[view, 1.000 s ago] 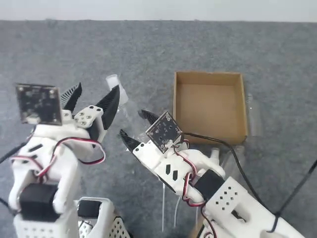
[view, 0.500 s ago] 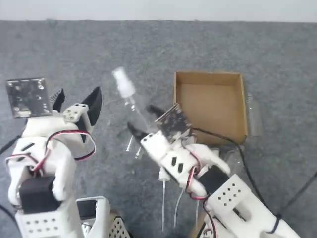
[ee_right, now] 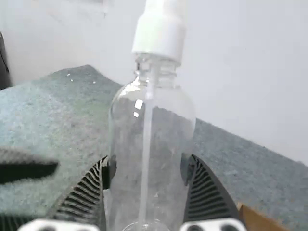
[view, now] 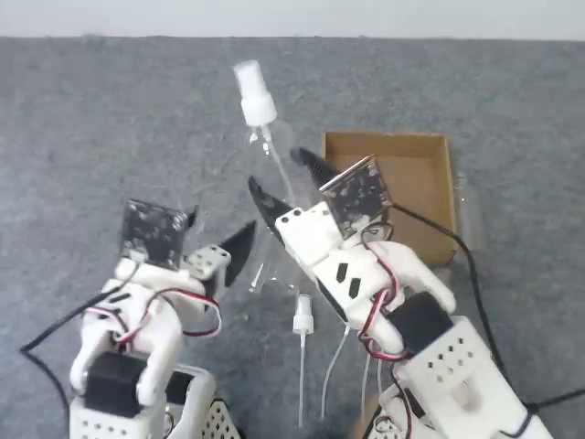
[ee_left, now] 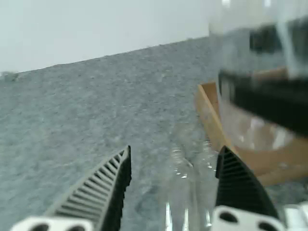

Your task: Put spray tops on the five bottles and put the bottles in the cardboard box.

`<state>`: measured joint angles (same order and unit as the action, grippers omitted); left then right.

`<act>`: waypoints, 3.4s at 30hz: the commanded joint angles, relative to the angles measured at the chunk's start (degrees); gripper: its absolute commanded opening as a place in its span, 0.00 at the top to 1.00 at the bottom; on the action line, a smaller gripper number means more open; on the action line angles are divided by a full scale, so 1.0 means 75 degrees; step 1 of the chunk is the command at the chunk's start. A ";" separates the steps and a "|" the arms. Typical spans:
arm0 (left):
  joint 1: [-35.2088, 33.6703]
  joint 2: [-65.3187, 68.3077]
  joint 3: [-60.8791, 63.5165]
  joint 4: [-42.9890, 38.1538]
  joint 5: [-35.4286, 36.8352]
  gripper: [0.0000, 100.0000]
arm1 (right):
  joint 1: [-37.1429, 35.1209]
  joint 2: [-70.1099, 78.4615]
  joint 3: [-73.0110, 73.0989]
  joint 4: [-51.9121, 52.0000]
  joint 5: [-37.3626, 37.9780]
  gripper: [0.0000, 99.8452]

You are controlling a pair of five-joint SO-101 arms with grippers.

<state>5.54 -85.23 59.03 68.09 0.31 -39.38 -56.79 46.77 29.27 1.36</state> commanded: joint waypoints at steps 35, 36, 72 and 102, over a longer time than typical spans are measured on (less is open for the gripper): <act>0.1078 -0.2110 0.2503 -0.2356 0.1078 0.83 | -0.1178 0.0416 -0.1078 0.1412 -0.0879 0.99; 0.1078 -0.2110 0.2526 -0.2356 0.1078 0.84 | -0.1166 0.0416 -0.1067 0.1272 -0.0879 0.99; 0.1090 -0.2122 0.2526 -0.2473 0.1090 0.99 | -0.1319 0.0404 -0.0656 0.0135 -0.0891 0.79; -0.0481 -0.2063 0.2620 -0.2462 0.0867 0.98 | -0.0275 0.0486 -0.0563 0.2702 -0.0434 0.81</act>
<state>7.12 -100.70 79.96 50.42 7.96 -43.08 -51.43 43.25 44.75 -4.70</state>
